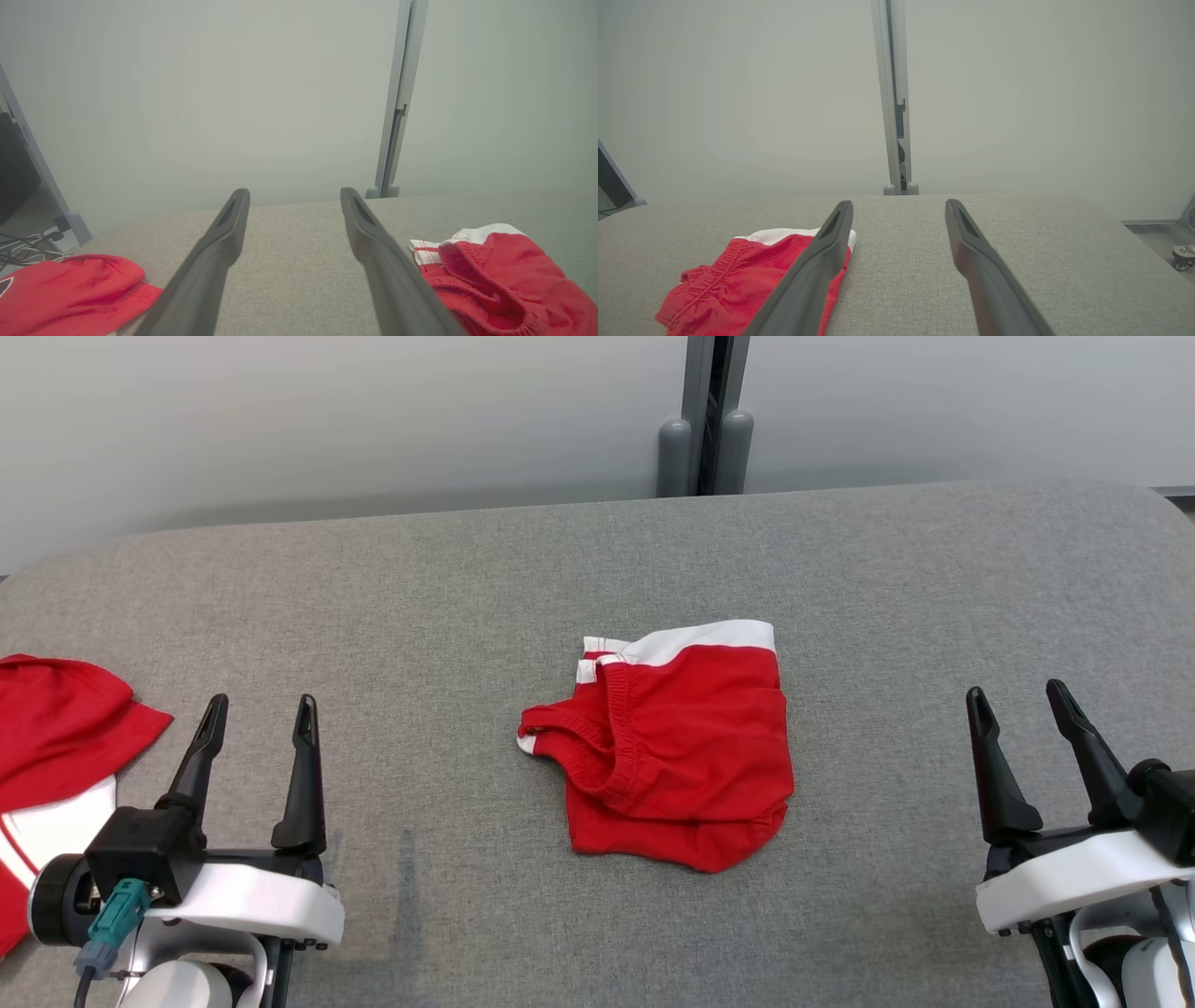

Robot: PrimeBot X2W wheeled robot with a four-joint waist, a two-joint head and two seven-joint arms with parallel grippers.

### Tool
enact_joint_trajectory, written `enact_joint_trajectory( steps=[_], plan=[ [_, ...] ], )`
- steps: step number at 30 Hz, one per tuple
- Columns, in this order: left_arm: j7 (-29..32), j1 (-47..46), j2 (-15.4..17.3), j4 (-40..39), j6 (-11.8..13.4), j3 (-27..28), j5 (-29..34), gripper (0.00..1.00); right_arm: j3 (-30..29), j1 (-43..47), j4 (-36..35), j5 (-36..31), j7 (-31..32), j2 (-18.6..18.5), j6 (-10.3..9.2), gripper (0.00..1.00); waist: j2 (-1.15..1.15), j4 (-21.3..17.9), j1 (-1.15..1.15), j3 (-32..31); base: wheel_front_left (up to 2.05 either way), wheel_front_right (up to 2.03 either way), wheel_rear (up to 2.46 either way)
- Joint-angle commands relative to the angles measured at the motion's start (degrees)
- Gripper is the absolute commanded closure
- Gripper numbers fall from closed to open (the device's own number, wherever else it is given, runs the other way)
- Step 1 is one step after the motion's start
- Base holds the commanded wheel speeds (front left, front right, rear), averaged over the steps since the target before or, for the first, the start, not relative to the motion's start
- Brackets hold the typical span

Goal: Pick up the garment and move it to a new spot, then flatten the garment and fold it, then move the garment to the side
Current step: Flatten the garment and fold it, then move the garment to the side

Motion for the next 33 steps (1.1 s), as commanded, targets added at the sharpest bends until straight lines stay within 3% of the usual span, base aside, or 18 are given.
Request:
enact_joint_trajectory(
  steps=[1,17,23,33],
  plan=[
    [0.07,0.63,0.44,-0.27,0.32,0.10,0.04,0.00,-0.21,0.43,0.28,0.25,0.02,-0.12,0.01,0.00,0.00,0.01,0.00,-0.05,0.00,0.00,0.00],
    [0.80,0.34,0.36,-1.66,1.26,-0.83,0.22,0.00,-0.03,-0.23,3.13,0.91,2.01,-0.88,0.01,0.00,0.00,1.44,0.00,-0.53,0.00,0.00,0.00],
    [0.18,-0.56,-0.19,-2.03,1.07,-1.14,0.09,0.00,2.96,-3.48,11.57,3.00,3.62,-2.89,0.01,0.00,0.00,4.43,0.00,1.03,0.00,0.00,0.00],
    [-2.08,-4.13,-2.53,0.64,-1.67,-2.38,-0.95,0.00,9.82,-9.76,25.10,7.14,1.62,-3.64,0.01,0.00,0.00,10.52,0.00,5.64,0.00,0.00,0.00]
  ],
)
